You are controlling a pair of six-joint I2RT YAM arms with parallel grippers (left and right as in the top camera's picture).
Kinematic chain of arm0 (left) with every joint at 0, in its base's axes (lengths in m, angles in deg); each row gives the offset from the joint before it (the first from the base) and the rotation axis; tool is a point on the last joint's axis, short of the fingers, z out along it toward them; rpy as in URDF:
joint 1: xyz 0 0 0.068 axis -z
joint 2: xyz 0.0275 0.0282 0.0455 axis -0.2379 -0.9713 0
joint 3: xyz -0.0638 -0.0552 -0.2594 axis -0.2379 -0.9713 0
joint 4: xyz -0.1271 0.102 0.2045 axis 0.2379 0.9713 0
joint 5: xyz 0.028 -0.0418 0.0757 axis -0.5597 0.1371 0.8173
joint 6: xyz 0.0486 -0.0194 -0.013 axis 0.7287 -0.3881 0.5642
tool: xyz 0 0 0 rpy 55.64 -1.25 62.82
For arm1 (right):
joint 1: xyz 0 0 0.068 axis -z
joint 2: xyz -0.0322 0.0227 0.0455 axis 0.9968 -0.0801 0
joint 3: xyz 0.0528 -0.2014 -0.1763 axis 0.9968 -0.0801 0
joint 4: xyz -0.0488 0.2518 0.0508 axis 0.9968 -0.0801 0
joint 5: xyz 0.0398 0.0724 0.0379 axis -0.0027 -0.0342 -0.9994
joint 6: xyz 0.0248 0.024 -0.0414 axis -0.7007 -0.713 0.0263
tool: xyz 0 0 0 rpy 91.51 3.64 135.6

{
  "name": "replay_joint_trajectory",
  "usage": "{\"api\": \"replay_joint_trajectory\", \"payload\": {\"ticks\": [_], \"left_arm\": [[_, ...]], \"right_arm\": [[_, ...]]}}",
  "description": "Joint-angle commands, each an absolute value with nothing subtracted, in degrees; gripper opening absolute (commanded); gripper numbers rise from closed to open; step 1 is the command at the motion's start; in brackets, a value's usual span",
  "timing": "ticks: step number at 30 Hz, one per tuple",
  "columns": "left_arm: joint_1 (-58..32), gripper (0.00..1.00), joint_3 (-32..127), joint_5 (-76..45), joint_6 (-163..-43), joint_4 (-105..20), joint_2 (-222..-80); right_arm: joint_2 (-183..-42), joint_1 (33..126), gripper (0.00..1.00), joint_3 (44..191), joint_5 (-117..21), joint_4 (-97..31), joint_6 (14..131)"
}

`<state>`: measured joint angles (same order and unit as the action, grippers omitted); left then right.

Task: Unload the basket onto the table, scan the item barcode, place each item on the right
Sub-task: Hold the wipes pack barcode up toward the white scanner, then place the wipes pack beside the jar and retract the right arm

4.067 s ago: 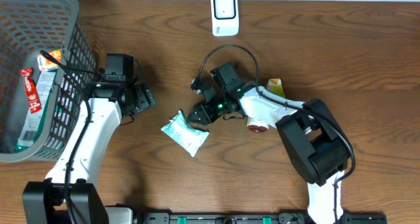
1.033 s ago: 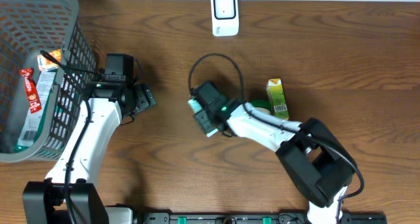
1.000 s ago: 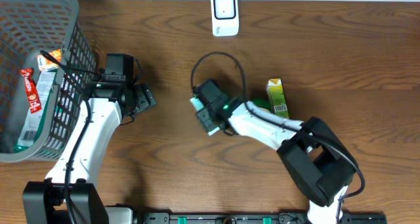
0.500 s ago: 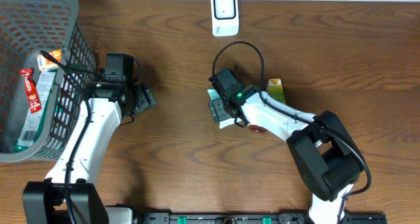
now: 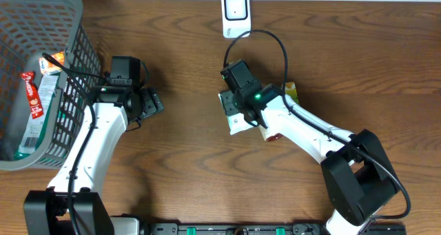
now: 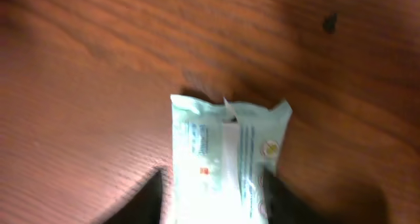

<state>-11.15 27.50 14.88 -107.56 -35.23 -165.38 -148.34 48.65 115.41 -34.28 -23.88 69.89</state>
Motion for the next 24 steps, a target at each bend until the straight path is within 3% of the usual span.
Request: {"api": "replay_joint_trajectory", "payload": {"ticks": [1,12,24], "left_arm": [[-11.5,0.94,27.0,15.2,-107.7,-35.1,-165.5],[-11.5,0.94,27.0,15.2,-107.7,-35.1,-165.5],[-11.4,0.94,27.0,15.2,-107.7,-35.1,-165.5]], "right_arm": [[-148.8,48.9,0.18,116.0,-34.5,-21.6,69.2],[-157.0,49.0,0.15,116.0,-33.6,-10.5,69.3],[-148.0,49.1,0.20,116.0,-30.6,-25.2,69.5]]}}
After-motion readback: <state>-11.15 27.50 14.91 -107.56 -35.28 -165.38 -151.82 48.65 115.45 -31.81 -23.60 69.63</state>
